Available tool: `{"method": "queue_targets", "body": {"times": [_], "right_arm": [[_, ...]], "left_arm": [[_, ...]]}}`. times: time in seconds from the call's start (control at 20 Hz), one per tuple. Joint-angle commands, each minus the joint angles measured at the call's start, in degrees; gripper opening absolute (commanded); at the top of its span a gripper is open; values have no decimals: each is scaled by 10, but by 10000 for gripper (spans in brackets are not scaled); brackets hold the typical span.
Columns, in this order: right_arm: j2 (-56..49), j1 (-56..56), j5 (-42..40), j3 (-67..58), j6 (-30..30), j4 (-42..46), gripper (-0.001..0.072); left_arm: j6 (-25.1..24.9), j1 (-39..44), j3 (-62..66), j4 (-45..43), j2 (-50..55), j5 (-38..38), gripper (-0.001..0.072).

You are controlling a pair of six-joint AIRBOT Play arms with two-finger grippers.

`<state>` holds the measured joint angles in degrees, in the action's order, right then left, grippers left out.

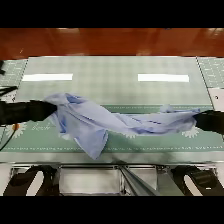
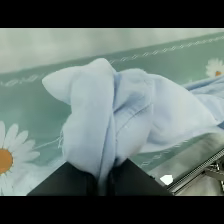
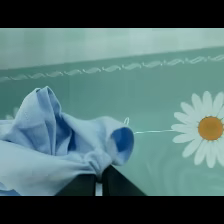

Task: Fold the shirts.

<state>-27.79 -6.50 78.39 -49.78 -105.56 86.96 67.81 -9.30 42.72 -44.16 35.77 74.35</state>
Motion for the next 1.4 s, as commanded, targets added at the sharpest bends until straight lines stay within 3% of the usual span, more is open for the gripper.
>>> {"method": "queue_targets", "body": {"times": [0.0, 0.2, 0.4, 0.45, 0.5, 0.55, 0.7, 0.85, 1.05, 1.2, 1.35], "right_arm": [[-107, 0, -122, 56, -6, 7, 24], [-289, 60, -196, 7, 2, -21, 24], [-424, 141, -208, -78, 81, -174, 26], [-446, 158, -201, -99, 94, -213, 107], [-463, 177, -189, -123, 118, -249, 375], [-473, 196, -169, -148, 138, -271, 413], [-472, 274, -87, -216, 158, -278, 412], [-440, 345, -29, -205, 177, -221, 406], [-376, 367, -97, -22, 184, -215, 406], [-359, 367, -146, 103, 251, -309, 405], [-359, 367, -149, 145, 294, -348, 405]], "left_arm": [[-18, 14, -78, 0, 88, -106, 30], [-18, 14, -33, 3, 231, -185, 30], [-22, 16, 26, 17, 344, -183, 33], [-22, 12, 41, 16, 361, -180, 146], [-22, 7, 55, 14, 369, -170, 493], [-22, -2, 75, -3, 372, -148, 505], [-18, -59, 152, -81, 363, -34, 505], [-8, -156, 162, -90, 319, 8, 504], [-16, -234, 11, -12, 237, -2, 503], [-44, -217, -114, 24, 231, -9, 503], [-58, -180, -146, 25, 256, -23, 503]]}}
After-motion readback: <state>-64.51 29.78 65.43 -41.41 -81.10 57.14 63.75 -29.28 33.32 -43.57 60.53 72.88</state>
